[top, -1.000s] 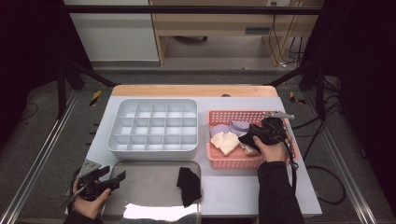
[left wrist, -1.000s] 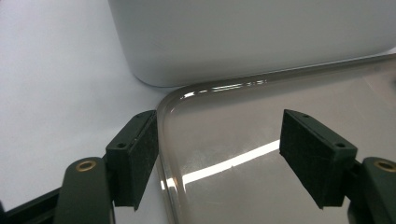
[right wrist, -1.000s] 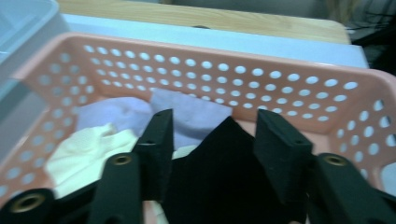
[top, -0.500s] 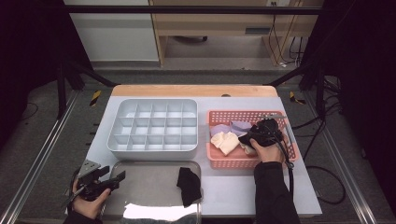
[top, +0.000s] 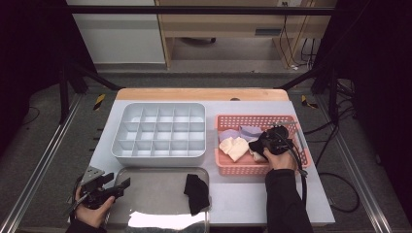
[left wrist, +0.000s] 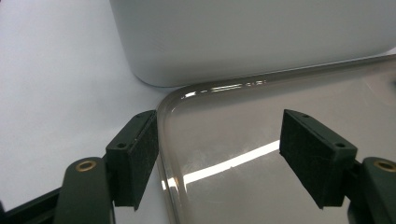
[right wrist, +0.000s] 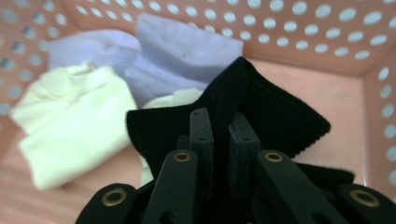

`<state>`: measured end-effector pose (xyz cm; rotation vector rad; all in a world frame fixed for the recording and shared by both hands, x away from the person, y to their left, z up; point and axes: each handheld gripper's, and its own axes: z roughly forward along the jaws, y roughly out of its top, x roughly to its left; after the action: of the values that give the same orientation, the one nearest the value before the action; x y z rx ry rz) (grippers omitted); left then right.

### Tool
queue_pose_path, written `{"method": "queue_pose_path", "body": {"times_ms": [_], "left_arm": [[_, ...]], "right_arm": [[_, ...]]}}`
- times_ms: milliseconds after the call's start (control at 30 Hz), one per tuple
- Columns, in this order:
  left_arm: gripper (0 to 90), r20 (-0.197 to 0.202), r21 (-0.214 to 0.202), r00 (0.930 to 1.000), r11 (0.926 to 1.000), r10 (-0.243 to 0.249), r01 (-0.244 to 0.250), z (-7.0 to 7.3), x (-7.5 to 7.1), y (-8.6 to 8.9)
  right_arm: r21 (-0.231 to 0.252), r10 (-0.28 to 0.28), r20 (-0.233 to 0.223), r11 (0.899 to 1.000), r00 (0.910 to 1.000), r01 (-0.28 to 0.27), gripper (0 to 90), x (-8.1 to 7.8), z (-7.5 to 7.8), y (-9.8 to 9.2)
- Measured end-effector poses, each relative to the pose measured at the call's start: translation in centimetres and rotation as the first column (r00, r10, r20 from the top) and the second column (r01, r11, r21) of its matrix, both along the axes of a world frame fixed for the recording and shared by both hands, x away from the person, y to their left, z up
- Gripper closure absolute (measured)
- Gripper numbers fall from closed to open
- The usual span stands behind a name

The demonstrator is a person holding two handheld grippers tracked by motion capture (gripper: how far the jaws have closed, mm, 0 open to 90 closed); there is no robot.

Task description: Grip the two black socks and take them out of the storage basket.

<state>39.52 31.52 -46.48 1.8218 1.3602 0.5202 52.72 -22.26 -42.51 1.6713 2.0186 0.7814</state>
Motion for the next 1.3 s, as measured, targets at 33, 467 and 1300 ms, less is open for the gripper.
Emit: {"method": "queue_pose_path", "body": {"times_ms": [33,467,1300], "left_arm": [[27.7,-0.001,-0.001,1.0000,1.0000,0.000,0.000,0.0,0.0,0.0],[27.8,0.005,-0.010,1.0000,0.9999,-0.005,0.005,0.2,-0.1,-0.2],[27.9,0.032,-0.022,0.9993,0.9996,-0.017,0.018,0.8,-0.4,-0.6]], "right_arm": [[0.007,0.013,0.016,1.000,0.9998,-0.013,82.9,-0.2,0.3,0.0],[0.137,0.118,0.300,0.977,0.9468,-0.165,83.0,-3.6,5.7,0.1],[0.115,0.308,0.485,0.905,0.8188,-0.409,83.3,-8.2,11.6,5.1]]}}
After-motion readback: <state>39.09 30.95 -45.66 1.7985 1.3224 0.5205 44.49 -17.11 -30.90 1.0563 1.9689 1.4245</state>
